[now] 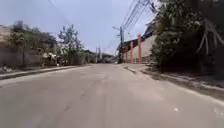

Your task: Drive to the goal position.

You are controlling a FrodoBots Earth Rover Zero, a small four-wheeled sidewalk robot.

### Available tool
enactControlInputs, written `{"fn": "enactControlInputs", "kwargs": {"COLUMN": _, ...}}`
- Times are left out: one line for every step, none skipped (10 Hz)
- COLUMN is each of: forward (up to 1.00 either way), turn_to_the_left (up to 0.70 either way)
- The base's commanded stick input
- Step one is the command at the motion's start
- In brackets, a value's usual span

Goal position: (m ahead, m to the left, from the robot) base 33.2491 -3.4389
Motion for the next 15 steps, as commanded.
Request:
{"fn": "enactControlInputs", "kwargs": {"forward": 1.0, "turn_to_the_left": 0.0}}
{"fn": "enactControlInputs", "kwargs": {"forward": 1.0, "turn_to_the_left": 0.0}}
{"fn": "enactControlInputs", "kwargs": {"forward": 1.0, "turn_to_the_left": 0.0}}
{"fn": "enactControlInputs", "kwargs": {"forward": 1.0, "turn_to_the_left": 0.0}}
{"fn": "enactControlInputs", "kwargs": {"forward": 1.0, "turn_to_the_left": 0.0}}
{"fn": "enactControlInputs", "kwargs": {"forward": 1.0, "turn_to_the_left": 0.0}}
{"fn": "enactControlInputs", "kwargs": {"forward": 1.0, "turn_to_the_left": 0.0}}
{"fn": "enactControlInputs", "kwargs": {"forward": 1.0, "turn_to_the_left": 0.0}}
{"fn": "enactControlInputs", "kwargs": {"forward": 1.0, "turn_to_the_left": 0.0}}
{"fn": "enactControlInputs", "kwargs": {"forward": 1.0, "turn_to_the_left": 0.0}}
{"fn": "enactControlInputs", "kwargs": {"forward": 1.0, "turn_to_the_left": 0.0}}
{"fn": "enactControlInputs", "kwargs": {"forward": 1.0, "turn_to_the_left": 0.0}}
{"fn": "enactControlInputs", "kwargs": {"forward": 1.0, "turn_to_the_left": -0.14}}
{"fn": "enactControlInputs", "kwargs": {"forward": 1.0, "turn_to_the_left": -0.36}}
{"fn": "enactControlInputs", "kwargs": {"forward": 1.0, "turn_to_the_left": -0.4}}
